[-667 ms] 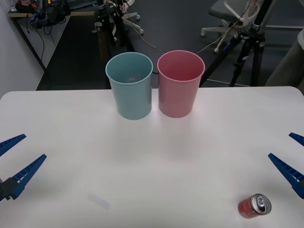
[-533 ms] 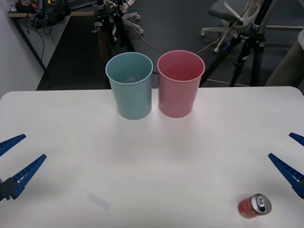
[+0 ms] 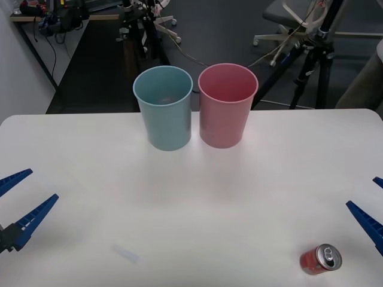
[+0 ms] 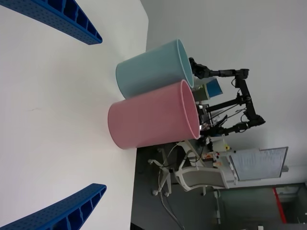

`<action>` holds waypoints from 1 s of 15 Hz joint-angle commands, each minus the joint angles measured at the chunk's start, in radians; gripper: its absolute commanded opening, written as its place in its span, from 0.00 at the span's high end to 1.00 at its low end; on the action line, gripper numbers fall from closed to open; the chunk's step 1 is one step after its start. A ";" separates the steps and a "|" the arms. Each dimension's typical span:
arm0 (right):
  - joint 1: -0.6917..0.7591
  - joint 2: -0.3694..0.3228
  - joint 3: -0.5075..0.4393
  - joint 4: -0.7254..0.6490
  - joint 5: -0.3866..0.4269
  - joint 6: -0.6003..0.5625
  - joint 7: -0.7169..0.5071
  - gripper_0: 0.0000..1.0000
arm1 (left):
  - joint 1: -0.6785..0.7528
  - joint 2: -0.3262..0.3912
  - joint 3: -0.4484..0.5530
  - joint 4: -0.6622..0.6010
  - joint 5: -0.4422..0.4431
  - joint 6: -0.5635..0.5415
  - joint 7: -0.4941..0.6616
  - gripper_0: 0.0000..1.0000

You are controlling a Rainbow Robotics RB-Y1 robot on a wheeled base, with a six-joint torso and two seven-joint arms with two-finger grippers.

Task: Grasp the object on the table and drop it into the matching bin: aluminum can to the light blue bin, PET bottle to the pink bin.

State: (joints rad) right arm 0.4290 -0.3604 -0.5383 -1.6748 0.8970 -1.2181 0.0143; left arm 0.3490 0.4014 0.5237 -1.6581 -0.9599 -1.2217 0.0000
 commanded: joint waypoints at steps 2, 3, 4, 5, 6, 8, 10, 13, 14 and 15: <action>0.076 0.000 -0.015 -0.005 -0.041 -0.012 0.030 0.00 | 0.000 0.000 0.000 0.000 0.000 0.000 0.000 0.00; 0.093 0.000 -0.022 -0.005 -0.049 -0.026 0.039 0.00 | 0.000 0.000 0.000 0.000 0.000 0.000 0.000 0.00; 0.109 0.000 -0.026 -0.005 -0.056 -0.034 0.046 0.00 | 0.000 0.000 0.000 0.000 0.000 0.000 0.000 0.00; 0.131 0.000 -0.029 -0.005 -0.059 -0.041 0.058 0.00 | 0.000 0.000 0.000 0.000 0.000 0.000 0.000 0.00; 0.149 0.000 -0.029 -0.005 -0.059 -0.044 0.067 0.00 | 0.000 0.000 0.000 0.000 0.000 0.000 0.000 0.00; 0.191 0.001 -0.022 -0.005 -0.064 -0.047 0.090 0.00 | 0.000 0.000 0.000 0.000 0.000 0.000 0.000 0.00; 0.235 0.000 -0.009 -0.005 -0.070 -0.046 0.127 0.00 | 0.000 0.000 0.000 0.000 0.000 0.000 0.000 0.00; 0.304 0.001 0.011 -0.005 -0.095 -0.035 0.251 0.00 | 0.000 0.000 0.000 0.000 0.000 0.000 0.000 0.00; 0.332 0.001 0.015 -0.003 -0.104 -0.035 0.289 0.00 | 0.000 0.000 0.000 0.000 0.000 0.000 0.000 0.00; 0.356 0.001 0.020 -0.003 -0.112 -0.037 0.317 0.00 | 0.000 0.000 0.000 0.000 0.000 0.000 0.000 0.00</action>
State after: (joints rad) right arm 0.7681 -0.3592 -0.5220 -1.6786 0.7911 -1.2537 0.3112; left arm 0.3490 0.4014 0.5236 -1.6581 -0.9599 -1.2217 0.0000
